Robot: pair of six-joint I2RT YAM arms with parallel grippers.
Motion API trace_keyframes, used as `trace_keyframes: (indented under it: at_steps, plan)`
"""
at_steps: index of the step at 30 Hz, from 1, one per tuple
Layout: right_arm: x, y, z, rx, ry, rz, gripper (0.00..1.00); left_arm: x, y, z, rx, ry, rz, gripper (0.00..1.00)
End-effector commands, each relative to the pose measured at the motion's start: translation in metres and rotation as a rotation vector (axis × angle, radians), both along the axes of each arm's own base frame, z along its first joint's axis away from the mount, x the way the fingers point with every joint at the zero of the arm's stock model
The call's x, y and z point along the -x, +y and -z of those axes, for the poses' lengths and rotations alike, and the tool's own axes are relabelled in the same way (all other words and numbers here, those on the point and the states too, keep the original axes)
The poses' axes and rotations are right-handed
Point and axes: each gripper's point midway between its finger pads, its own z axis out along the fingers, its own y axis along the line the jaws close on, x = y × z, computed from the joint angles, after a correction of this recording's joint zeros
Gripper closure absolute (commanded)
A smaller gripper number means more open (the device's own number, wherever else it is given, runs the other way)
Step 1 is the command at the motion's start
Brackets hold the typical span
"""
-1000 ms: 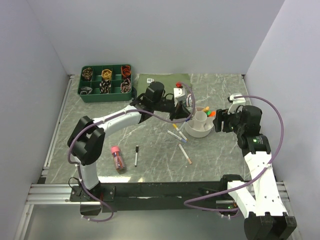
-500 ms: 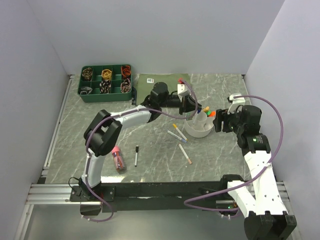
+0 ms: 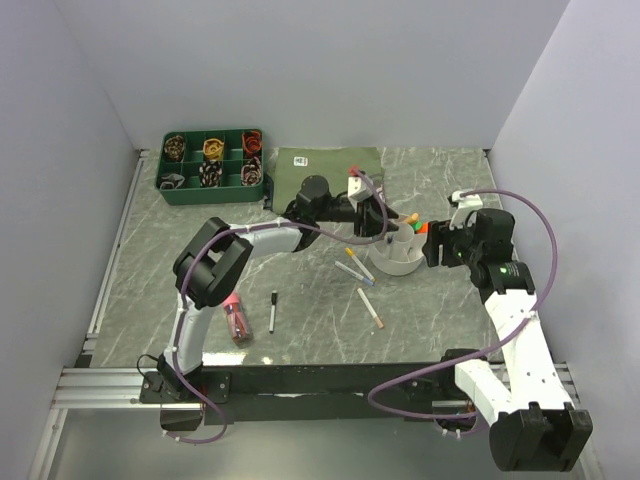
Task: Sort the stationery into containers
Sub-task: Place the pen in the storage box.
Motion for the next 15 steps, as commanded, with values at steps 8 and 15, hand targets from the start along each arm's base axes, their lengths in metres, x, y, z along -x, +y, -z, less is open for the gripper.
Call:
trace_keyframes:
  at_steps: [8,15]
  plan:
    - [-0.014,0.004,-0.016,-0.016,-0.059,-0.012,0.25,0.023,0.036,-0.026,-0.070,-0.036,-0.016,0.49]
    - [-0.009,0.009,-0.022,-0.042,-0.092,-0.022,0.25,0.036,0.110,-0.034,-0.376,0.001,-0.273,0.32]
